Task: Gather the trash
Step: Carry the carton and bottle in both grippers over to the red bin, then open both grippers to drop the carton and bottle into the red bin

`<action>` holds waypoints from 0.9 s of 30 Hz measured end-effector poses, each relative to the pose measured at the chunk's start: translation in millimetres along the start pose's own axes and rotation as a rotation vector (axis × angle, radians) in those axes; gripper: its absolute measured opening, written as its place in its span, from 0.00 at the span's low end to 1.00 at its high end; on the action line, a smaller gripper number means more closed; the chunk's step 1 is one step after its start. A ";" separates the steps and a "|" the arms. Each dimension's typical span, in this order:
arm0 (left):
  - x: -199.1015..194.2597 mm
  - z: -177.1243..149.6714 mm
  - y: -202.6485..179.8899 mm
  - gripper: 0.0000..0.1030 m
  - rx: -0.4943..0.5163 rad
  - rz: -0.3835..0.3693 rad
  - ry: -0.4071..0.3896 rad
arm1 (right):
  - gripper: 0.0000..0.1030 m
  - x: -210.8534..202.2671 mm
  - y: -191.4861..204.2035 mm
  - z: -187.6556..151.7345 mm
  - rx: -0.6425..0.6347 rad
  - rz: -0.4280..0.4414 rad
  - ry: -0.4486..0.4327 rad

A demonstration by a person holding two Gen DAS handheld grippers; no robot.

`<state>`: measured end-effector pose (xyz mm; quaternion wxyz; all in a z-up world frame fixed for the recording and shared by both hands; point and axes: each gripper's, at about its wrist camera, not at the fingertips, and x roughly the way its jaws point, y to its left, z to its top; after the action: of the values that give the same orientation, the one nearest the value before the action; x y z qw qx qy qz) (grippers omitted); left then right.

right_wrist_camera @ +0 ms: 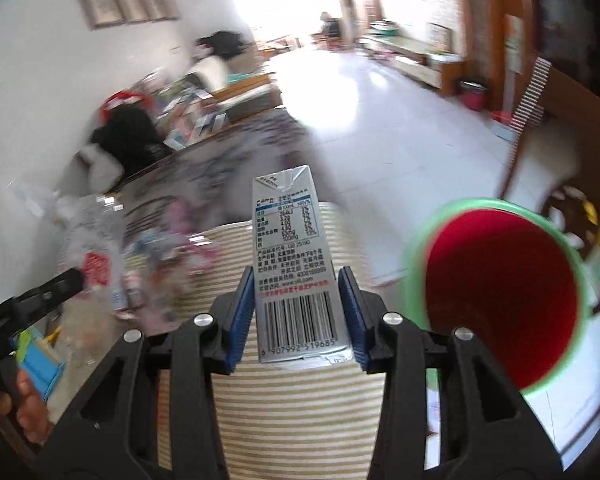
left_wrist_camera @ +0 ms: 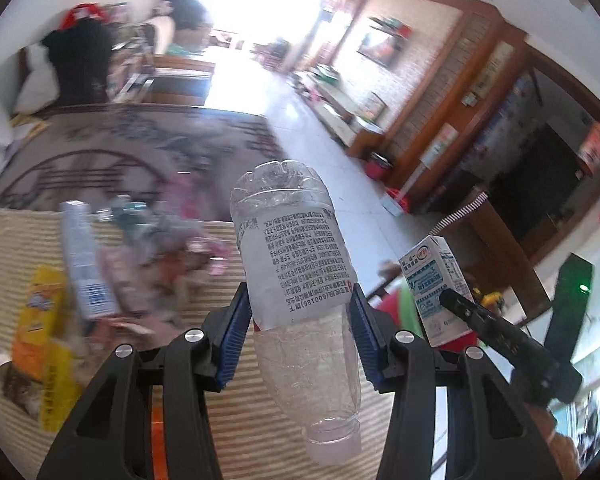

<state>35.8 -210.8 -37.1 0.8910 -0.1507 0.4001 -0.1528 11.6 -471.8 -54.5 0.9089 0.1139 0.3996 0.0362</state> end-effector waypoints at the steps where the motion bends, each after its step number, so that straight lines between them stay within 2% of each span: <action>1: 6.4 0.2 -12.7 0.44 0.020 -0.024 0.011 | 0.40 -1.5 -18.3 0.1 0.023 -0.040 -0.003; 8: 52.4 -4.5 -94.9 0.45 0.143 -0.196 0.105 | 0.40 -4.0 -92.2 -4.8 0.127 -0.173 0.007; 9: 59.0 -5.6 -103.1 0.45 0.156 -0.214 0.123 | 0.46 -3.7 -98.3 -6.2 0.135 -0.185 0.014; 10: 69.1 -7.4 -116.0 0.45 0.174 -0.247 0.151 | 0.61 -7.2 -110.1 -8.8 0.152 -0.204 0.018; 12: 86.3 -10.4 -136.1 0.45 0.198 -0.291 0.196 | 0.73 -16.2 -122.0 -11.3 0.185 -0.230 -0.011; 16: 120.4 -19.3 -174.5 0.45 0.256 -0.350 0.272 | 0.78 -41.4 -143.1 -14.0 0.232 -0.303 -0.077; 20: 146.9 -26.4 -203.6 0.46 0.304 -0.359 0.311 | 0.81 -66.7 -154.5 -15.2 0.264 -0.360 -0.150; 21: 153.6 -28.6 -209.2 0.53 0.314 -0.337 0.322 | 0.81 -70.1 -155.1 -14.9 0.266 -0.367 -0.160; 22: 159.2 -27.8 -209.2 0.68 0.314 -0.321 0.326 | 0.82 -74.9 -154.8 -14.0 0.265 -0.371 -0.173; 23: 159.9 -26.0 -207.0 0.74 0.306 -0.307 0.323 | 0.83 -77.8 -152.9 -13.0 0.260 -0.372 -0.182; 27: 138.6 -19.6 -187.3 0.76 0.267 -0.295 0.270 | 0.85 -78.0 -140.0 -4.4 0.226 -0.354 -0.201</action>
<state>80.3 -438.2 -68.7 0.8096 -0.0664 0.4655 -0.3515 -48.1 -619.3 -34.4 0.9177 0.1462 0.3222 -0.1804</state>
